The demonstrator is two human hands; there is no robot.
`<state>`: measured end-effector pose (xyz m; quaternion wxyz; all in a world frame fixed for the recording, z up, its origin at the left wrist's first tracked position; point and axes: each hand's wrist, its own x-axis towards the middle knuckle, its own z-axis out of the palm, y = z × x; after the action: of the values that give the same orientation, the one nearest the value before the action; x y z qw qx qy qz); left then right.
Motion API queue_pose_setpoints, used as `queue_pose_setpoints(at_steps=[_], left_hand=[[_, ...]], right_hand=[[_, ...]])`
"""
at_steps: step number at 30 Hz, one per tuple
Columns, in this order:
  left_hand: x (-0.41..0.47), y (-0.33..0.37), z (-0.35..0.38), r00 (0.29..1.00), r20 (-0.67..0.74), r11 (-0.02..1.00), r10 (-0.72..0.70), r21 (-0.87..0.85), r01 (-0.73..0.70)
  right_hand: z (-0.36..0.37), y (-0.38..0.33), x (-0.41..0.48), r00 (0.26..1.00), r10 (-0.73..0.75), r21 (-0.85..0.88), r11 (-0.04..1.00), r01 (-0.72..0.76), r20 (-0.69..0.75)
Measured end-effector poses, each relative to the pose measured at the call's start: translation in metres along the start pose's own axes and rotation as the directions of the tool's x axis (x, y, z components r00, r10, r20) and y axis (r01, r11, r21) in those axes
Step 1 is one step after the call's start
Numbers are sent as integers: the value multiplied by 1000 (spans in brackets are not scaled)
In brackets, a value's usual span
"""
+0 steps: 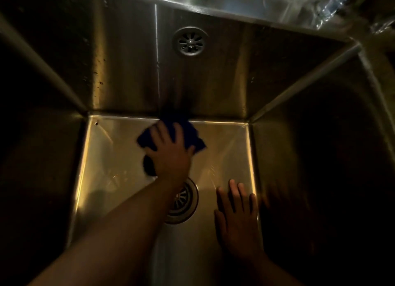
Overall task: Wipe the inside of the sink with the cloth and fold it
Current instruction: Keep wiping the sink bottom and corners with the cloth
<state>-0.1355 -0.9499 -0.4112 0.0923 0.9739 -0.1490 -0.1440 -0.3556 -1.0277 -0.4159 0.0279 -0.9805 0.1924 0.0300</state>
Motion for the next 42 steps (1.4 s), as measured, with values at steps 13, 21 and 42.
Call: queue_pose_setpoints(at_steps=[13, 21, 42], left_hand=[[-142, 46, 23, 367, 485, 463, 793, -90, -881], [-182, -43, 2, 98, 552, 89, 828, 43, -995], [-168, -203, -40, 883, 242, 848, 403, 263, -460]], right_hand=[[-94, 2, 94, 884, 340, 435, 882, -181, -322], [-78, -21, 64, 988, 93, 268, 962, -56, -125], [9, -4, 3, 995, 11, -55, 998, -6, 101]])
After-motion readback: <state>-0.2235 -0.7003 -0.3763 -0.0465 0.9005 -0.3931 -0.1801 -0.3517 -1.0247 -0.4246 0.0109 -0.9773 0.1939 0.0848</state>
